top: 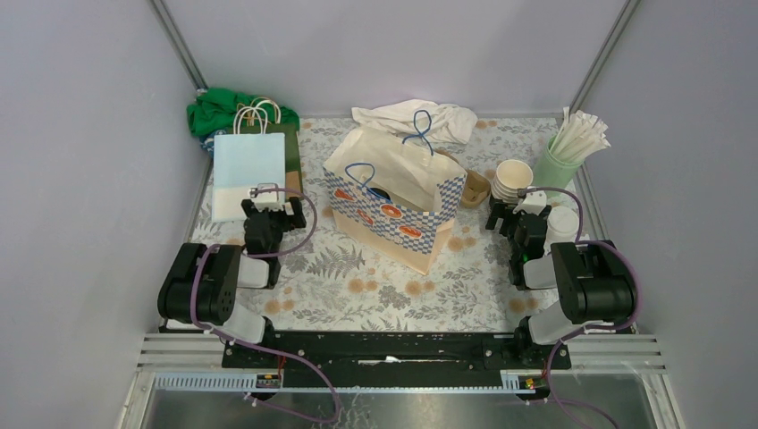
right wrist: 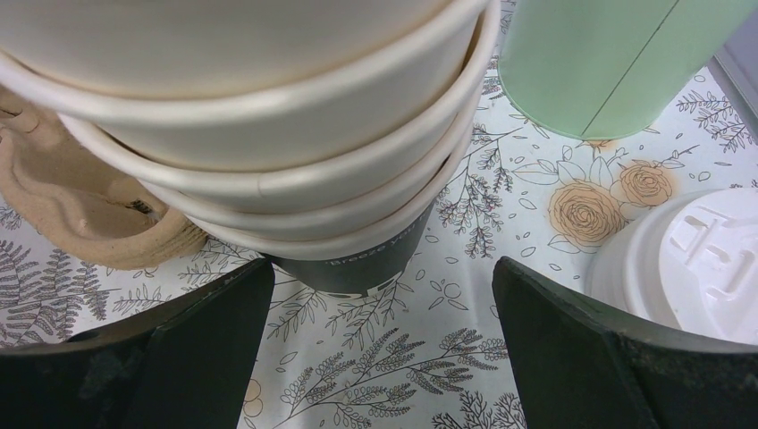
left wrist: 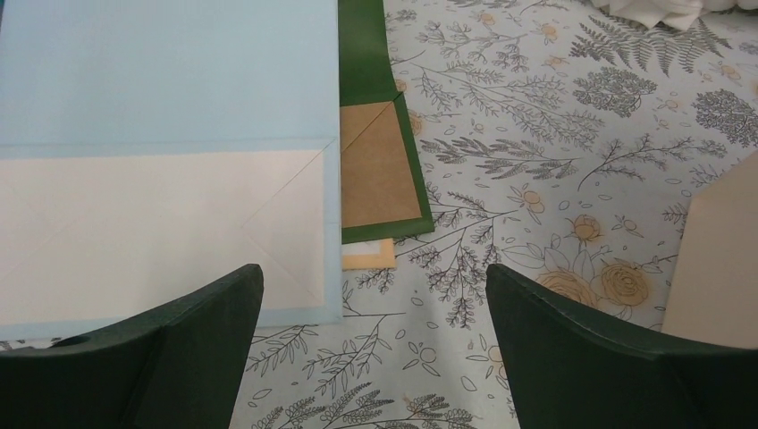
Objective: Pack the takeout coffee
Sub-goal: Reset both arms
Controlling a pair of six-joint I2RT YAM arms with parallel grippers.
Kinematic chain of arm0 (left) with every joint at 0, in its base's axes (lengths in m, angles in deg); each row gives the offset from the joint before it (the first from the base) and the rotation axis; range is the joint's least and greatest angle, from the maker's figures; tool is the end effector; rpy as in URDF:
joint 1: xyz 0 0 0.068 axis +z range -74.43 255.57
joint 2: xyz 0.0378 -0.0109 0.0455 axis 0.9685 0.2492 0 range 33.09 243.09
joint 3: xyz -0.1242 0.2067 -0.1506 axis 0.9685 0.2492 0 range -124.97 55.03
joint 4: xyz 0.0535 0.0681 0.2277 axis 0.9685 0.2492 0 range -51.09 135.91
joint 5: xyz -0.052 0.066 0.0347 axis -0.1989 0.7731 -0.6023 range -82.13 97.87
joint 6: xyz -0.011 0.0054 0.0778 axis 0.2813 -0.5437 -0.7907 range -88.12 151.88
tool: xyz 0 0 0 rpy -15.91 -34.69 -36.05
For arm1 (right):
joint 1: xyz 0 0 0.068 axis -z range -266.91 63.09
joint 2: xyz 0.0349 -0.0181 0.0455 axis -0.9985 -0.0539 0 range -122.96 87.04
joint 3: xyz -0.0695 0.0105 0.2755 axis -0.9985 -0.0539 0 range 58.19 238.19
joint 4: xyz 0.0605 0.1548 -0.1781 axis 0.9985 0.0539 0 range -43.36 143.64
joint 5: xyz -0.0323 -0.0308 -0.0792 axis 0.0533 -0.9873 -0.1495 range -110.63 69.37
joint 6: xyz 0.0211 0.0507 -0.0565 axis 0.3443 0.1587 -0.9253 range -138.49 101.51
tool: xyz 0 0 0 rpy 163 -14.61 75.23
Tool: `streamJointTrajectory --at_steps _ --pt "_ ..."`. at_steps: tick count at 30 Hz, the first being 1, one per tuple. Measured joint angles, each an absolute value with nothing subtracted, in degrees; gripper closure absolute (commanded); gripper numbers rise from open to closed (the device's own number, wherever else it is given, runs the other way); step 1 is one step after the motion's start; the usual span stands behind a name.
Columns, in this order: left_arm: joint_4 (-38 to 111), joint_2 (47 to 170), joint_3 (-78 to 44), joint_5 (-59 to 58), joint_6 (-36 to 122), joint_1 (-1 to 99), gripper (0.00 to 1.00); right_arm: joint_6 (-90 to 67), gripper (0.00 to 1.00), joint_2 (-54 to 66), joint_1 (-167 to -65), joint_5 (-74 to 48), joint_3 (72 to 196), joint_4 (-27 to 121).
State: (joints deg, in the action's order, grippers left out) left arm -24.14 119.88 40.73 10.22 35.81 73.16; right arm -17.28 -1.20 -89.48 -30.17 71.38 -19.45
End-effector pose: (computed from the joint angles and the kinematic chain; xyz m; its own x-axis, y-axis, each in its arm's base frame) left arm 0.2692 -0.0086 0.1684 -0.1635 -0.0616 -0.9846 -0.0097 0.9981 -0.0608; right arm 0.2669 0.0006 0.1646 -0.1531 0.0139 -0.9881 0.1227 0.9924 -0.0050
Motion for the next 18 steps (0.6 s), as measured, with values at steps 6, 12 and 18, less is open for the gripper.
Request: streamJointTrajectory --at_steps 6,12,18 --pt "-26.5 119.9 41.9 12.5 34.4 71.2 0.01 -17.3 0.00 -1.2 -89.5 -30.2 71.4 -19.4" --pt "-26.6 119.9 42.0 12.7 34.1 71.1 0.01 -17.2 0.00 -1.2 -89.5 -30.2 71.4 -19.4" --pt "-26.6 119.9 42.0 12.8 33.8 71.1 0.01 -17.2 0.00 -1.2 -89.5 -30.2 71.4 -19.4"
